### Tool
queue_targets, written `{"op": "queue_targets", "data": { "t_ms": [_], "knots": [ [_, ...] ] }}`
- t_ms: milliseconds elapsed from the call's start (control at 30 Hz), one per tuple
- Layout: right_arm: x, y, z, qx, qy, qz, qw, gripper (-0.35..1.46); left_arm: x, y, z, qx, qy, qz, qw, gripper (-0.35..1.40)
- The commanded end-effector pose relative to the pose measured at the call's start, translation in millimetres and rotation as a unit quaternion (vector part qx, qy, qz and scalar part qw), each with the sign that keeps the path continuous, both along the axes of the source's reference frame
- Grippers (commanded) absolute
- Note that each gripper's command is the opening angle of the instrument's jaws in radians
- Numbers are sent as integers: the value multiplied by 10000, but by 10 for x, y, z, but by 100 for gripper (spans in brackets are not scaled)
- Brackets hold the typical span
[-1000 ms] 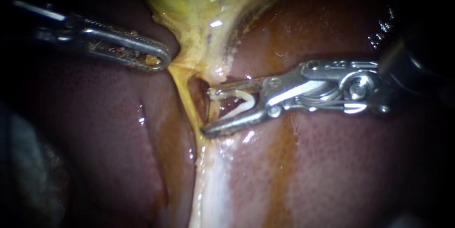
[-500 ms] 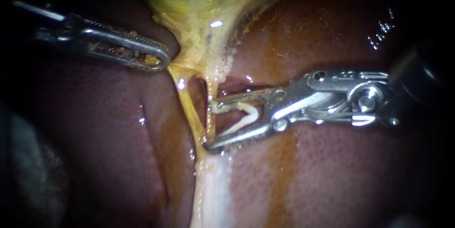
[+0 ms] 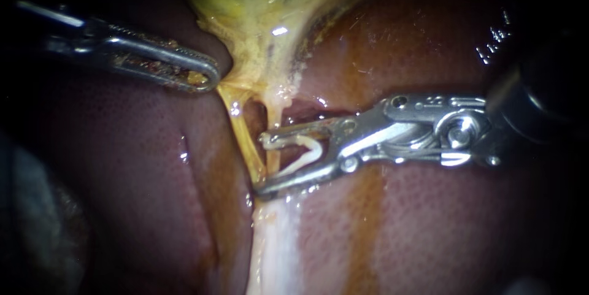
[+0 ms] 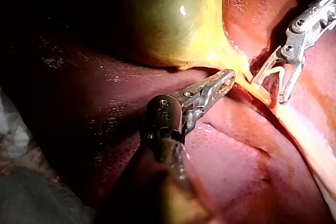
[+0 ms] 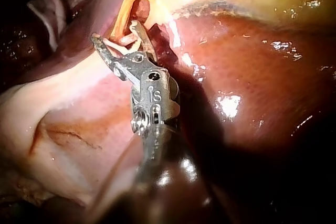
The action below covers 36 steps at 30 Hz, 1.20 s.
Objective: Clipping first clip left tube
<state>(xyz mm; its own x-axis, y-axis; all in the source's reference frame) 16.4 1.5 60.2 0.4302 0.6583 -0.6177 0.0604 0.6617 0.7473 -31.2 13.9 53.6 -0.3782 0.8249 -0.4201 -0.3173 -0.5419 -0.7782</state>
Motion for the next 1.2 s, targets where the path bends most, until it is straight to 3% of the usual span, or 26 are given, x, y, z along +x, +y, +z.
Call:
{"op": "queue_targets", "data": {
  "t_ms": [33,400,933,1200],
  "knots": [
    [0,-1,5,20,-24,8,10000,49,0,0,0,-1,1,-1,10000,-35],
    [4,-8,25,13,-60,17,10000,50,-1,0,0,-2,2,-2,10000,-35],
    [43,-22,9,83,90,-51,9999,50,-3,0,1,-3,6,-8,10000,-35],
    [48,-28,4,107,156,-107,9998,50,-3,0,1,-3,6,-7,10000,-35]
  ]
}}
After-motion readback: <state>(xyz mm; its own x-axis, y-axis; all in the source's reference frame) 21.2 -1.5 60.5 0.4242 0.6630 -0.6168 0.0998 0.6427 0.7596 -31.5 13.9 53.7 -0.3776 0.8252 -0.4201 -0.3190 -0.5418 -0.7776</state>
